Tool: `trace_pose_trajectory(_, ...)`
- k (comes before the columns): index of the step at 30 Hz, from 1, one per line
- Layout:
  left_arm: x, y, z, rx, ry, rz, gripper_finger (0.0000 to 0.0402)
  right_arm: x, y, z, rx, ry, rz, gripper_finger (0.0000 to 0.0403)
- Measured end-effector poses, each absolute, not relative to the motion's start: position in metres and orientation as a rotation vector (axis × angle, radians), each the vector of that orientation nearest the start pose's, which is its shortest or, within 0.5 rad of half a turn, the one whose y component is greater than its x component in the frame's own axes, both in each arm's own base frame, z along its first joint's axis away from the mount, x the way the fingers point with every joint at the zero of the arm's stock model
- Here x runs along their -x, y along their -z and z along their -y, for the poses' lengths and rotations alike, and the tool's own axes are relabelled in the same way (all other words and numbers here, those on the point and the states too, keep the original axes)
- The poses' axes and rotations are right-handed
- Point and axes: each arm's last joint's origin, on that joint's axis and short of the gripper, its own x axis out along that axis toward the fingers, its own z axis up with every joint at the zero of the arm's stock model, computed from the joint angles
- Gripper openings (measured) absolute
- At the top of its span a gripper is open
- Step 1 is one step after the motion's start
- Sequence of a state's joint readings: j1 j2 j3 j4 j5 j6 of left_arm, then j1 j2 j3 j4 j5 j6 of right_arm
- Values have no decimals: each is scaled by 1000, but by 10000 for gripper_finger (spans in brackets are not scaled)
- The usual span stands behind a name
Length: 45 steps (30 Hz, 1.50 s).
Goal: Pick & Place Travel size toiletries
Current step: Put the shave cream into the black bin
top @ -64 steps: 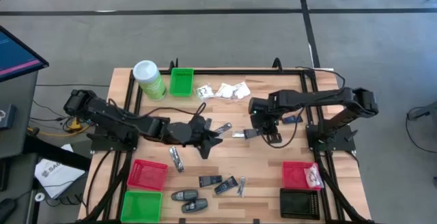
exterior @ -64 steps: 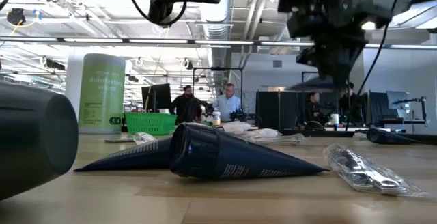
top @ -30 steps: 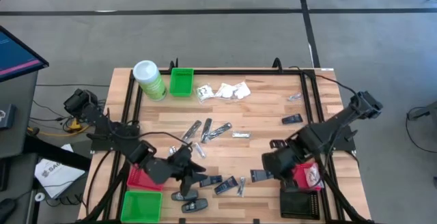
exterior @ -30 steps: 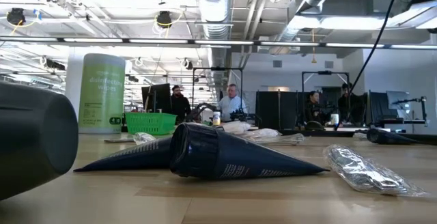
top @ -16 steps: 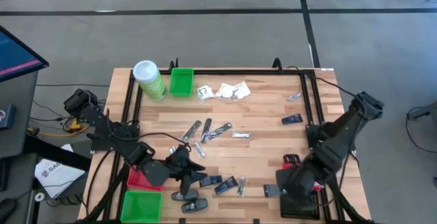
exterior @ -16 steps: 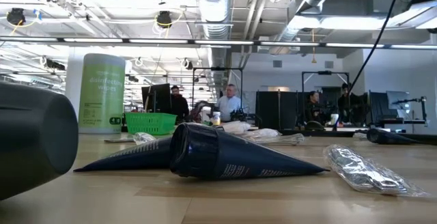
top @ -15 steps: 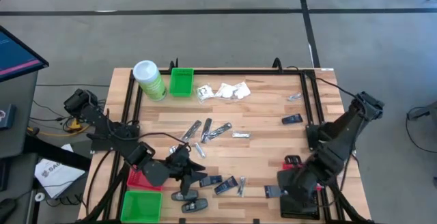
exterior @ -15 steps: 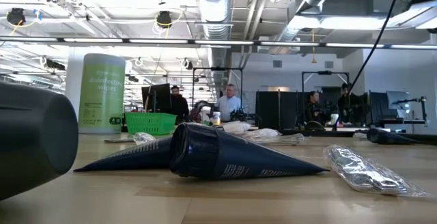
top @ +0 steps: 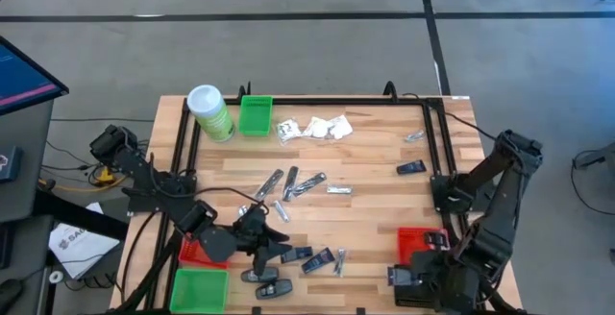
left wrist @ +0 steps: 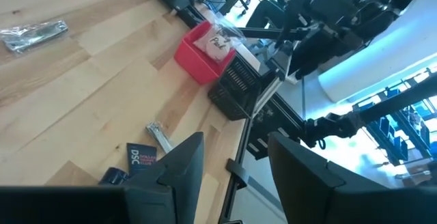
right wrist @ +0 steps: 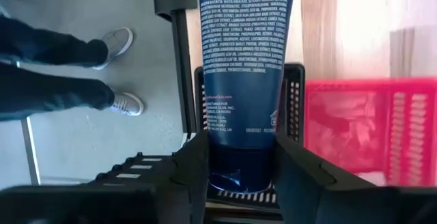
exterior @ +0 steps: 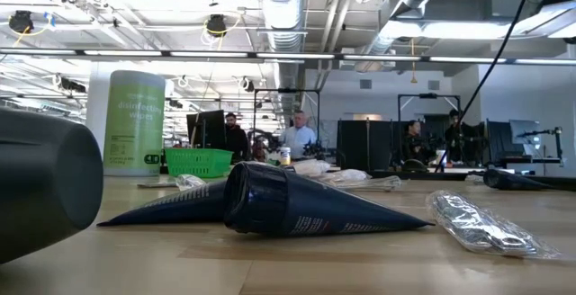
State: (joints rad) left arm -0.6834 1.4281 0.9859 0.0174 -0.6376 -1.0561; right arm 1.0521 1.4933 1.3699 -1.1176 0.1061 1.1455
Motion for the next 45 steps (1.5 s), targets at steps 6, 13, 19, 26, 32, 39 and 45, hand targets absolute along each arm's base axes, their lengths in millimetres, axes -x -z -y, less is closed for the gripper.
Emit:
trace_pose_trajectory(6,-253,-277,184,786,-132,-319,159,-125,-285,-252,-323,-56,-1345,125)
trace_pose_trajectory(13,-252,-277,186,789,-124,-318,159,-111,-266,-256,-372,-7,-1369,120)
trace_pose_trajectory(19,-251,-277,188,788,-114,-323,159,-108,-244,-257,-420,6,-1371,129)
trace_pose_trajectory(26,-248,-277,192,789,-98,-328,159,-106,-228,-252,-395,28,-1389,117)
trace_pose_trajectory(32,-245,-278,195,804,-90,-330,159,-102,-214,-252,-408,0,-1434,129)
trace_pose_trajectory(39,-242,-278,199,807,-79,-335,159,-98,-207,-250,-386,-4,-1474,118)
trace_pose_trajectory(45,-242,-278,198,806,-79,-335,159,-98,-207,-250,-384,-7,-1477,126)
